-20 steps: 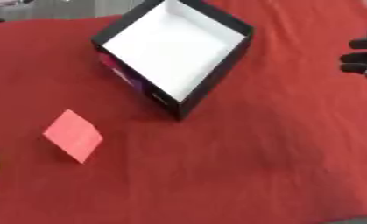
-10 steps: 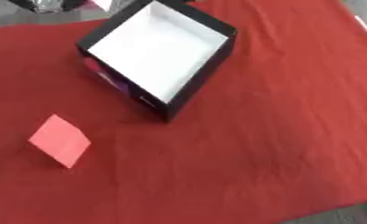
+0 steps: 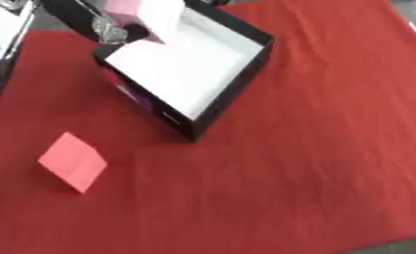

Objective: Pick up objects on the table and place them in the box.

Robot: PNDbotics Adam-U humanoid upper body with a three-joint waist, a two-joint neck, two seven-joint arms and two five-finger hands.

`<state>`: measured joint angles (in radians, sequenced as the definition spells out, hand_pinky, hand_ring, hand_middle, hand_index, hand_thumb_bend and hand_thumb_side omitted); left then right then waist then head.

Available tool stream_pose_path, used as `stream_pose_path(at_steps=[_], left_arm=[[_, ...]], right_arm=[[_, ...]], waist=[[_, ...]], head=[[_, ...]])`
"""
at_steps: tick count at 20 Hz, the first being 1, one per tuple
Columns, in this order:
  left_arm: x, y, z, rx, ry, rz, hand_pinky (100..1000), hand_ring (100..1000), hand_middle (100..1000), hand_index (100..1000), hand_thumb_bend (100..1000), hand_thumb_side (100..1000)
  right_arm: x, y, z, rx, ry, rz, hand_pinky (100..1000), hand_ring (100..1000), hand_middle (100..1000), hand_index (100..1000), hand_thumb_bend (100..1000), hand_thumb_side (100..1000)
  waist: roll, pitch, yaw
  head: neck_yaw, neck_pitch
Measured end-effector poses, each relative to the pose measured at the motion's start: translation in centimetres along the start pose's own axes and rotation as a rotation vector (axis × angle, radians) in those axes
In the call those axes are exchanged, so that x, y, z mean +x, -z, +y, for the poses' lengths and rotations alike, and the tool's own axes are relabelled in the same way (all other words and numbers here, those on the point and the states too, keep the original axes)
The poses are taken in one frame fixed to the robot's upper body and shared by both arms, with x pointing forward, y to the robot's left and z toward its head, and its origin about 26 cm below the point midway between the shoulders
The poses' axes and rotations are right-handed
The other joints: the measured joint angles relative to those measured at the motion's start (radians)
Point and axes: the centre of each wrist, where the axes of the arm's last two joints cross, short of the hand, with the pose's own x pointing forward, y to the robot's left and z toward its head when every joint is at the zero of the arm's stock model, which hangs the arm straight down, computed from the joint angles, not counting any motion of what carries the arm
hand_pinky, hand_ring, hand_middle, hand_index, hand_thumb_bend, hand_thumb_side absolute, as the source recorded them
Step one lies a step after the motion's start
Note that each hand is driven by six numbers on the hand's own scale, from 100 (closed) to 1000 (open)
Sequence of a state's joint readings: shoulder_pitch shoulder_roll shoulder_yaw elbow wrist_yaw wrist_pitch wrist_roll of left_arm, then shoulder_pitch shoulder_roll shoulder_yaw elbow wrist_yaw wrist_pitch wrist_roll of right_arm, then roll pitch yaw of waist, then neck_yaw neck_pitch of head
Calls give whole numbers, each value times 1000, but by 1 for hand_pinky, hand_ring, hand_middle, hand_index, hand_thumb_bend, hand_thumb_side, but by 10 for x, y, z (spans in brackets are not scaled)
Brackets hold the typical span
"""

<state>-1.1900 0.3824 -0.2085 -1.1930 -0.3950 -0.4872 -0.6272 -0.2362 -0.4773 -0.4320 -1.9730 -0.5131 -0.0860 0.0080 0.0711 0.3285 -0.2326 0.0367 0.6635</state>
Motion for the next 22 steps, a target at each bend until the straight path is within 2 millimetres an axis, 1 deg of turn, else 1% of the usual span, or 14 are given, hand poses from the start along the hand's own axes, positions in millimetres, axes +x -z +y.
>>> stream_pose_path(at_steps=[3, 7, 9, 13, 14, 15, 20, 22], left_arm=[[-2, 7, -13, -70, 43, 54, 612, 484, 331, 493, 289, 100], [-9, 16, -40, -149, 103, 112, 614, 490, 338, 499, 274, 100], [-13, 16, -51, -176, 115, 132, 614, 488, 336, 497, 272, 100], [-22, 14, -66, -212, 115, 162, 625, 496, 351, 512, 253, 100], [-23, 14, -68, -214, 113, 166, 629, 500, 353, 514, 253, 100], [-24, 13, -69, -216, 112, 170, 628, 496, 354, 515, 235, 100], [-28, 13, -71, -210, 112, 183, 621, 485, 344, 505, 223, 100], [-29, 13, -71, -203, 116, 189, 616, 481, 339, 500, 197, 100]], right_arm=[[-1, 0, 3, -33, -8, 3, 898, 884, 840, 891, 166, 573], [-3, 0, 7, -47, -15, 11, 889, 879, 835, 890, 161, 583], [-4, 0, 8, -44, -15, 17, 888, 878, 835, 890, 158, 592], [-5, -1, 10, -33, -19, 31, 886, 874, 832, 888, 154, 597], [-6, -2, 11, -30, -19, 35, 886, 872, 830, 887, 161, 577], [-6, -2, 11, -26, -19, 39, 886, 871, 830, 887, 152, 598], [-7, -1, 14, -3, -19, 40, 883, 866, 826, 885, 151, 597], [-8, -1, 16, 4, -17, 41, 882, 865, 825, 884, 150, 599]], waist=[[0, 0, -1], [0, 0, -8], [0, 0, -12], [0, 0, -15], [0, 0, -17], [0, 0, -21], [0, 1, -34], [0, 1, -35]], head=[[9, 0], [21, -8], [24, -9], [28, -9], [28, -9], [29, -9], [37, -16], [41, -17]])
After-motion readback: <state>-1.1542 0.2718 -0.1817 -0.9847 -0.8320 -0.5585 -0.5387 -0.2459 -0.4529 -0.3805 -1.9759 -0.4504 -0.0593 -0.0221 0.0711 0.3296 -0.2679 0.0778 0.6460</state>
